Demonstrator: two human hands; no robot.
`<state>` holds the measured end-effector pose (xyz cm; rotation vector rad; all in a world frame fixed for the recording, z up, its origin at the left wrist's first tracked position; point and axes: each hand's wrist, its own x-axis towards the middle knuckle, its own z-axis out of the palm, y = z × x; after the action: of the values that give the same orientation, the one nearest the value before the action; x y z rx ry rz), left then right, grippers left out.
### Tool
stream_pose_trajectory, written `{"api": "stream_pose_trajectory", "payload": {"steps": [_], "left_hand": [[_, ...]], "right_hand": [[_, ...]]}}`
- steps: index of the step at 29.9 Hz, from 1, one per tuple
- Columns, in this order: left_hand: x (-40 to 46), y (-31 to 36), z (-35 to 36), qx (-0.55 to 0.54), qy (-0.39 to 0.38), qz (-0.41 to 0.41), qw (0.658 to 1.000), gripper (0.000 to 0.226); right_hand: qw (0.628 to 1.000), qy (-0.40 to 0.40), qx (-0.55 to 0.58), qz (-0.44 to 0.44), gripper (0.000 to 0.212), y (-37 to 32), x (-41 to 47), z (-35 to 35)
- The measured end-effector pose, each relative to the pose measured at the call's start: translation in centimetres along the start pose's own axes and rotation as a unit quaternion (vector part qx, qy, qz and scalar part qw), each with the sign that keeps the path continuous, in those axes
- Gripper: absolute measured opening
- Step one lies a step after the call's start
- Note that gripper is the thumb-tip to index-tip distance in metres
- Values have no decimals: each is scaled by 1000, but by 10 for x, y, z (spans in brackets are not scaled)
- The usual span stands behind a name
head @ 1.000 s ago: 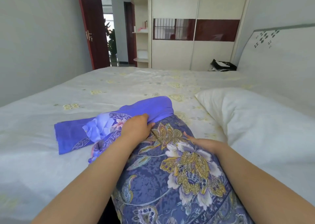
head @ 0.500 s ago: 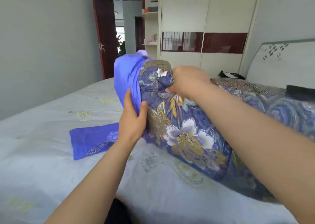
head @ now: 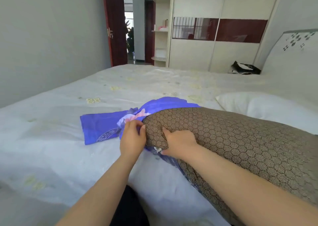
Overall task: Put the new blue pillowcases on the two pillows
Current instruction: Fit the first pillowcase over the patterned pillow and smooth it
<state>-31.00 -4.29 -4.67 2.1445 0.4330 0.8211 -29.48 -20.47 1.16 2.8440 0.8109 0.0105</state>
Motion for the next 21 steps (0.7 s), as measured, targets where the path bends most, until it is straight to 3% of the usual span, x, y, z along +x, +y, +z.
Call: {"api": "stream_pose_trajectory", "payload": {"steps": [2, 4, 6, 9, 13, 17, 20, 21], "left_hand": [[7, -2, 1, -23, 55, 8, 998, 35], [16, -8, 5, -21, 40, -6, 999, 61], [25, -10, 8, -10, 4, -20, 1000, 68], [43, -5, 10, 92, -39, -4, 995, 56], [63, 3, 9, 212, -35, 32, 976, 37], [53, 36, 14, 146, -10, 45, 988, 20], [14, 65, 27, 88, -52, 97, 990, 13], [-2, 66, 30, 71, -64, 117, 989, 20]], "right_hand": [[1000, 13, 0, -19, 74, -3, 5, -19], [997, 60, 1, -49, 75, 3, 13, -32], [995, 72, 28, -66, 86, 16, 24, -30], [996, 35, 39, -72, 93, 31, 32, -5], [992, 59, 32, -104, 96, 24, 32, 26], [994, 52, 29, -96, 96, 17, 36, 42], [996, 46, 48, -54, 90, 22, 48, 39], [997, 46, 50, -46, 84, 24, 51, 38]]}}
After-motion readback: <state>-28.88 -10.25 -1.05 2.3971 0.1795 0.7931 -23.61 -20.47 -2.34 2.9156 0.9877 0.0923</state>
